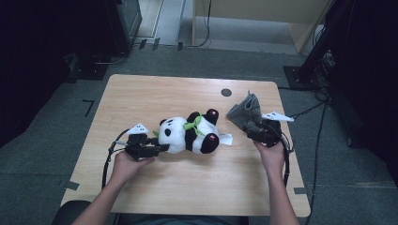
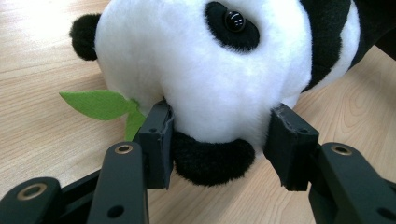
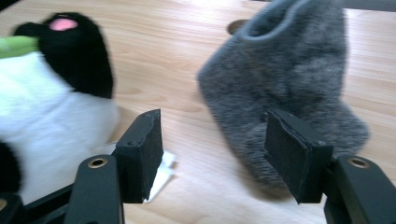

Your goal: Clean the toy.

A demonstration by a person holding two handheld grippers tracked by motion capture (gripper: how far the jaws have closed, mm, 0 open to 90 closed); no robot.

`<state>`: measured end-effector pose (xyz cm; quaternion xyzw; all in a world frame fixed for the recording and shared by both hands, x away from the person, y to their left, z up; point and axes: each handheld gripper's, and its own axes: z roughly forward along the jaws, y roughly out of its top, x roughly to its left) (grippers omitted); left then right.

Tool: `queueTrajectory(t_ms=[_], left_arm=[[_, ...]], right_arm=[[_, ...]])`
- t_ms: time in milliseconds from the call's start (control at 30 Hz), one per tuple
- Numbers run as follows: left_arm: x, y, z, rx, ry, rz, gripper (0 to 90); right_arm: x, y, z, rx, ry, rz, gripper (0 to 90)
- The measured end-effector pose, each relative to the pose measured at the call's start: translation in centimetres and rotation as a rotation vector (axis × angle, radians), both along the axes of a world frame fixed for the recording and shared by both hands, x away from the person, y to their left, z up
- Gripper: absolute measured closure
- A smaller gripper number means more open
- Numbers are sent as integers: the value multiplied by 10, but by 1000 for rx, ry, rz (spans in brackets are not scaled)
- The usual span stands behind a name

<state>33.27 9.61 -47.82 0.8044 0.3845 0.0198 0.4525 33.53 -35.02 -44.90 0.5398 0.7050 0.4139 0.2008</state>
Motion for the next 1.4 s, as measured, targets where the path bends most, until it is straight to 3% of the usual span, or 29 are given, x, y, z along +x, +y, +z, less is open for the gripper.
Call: queueTrajectory(t_ms=[167, 333, 533, 700, 867, 1133, 1400], left_arm=[[0, 0, 0, 0, 2, 1, 482], [0, -1, 1, -5, 8, 11, 483], [1, -1, 2, -1, 10, 10, 482], [1, -1, 2, 0, 9, 11, 481], [1, -1, 2, 0, 11, 13, 477], [2, 0, 2, -1, 18, 16, 447], [2, -1, 2, -2, 20, 16, 432]], right_arm=[[-12, 15, 7, 32, -21, 47, 356], [-22, 36, 16, -6, -58, 96, 316], [-29, 57, 25, 42, -66, 173, 287], [-33, 73, 31, 41, -87, 238, 144], [-34, 86, 30, 65, -90, 299, 64], [-30, 106, 11, 68, -30, 363, 0], [-23, 116, -7, 47, -20, 397, 0]])
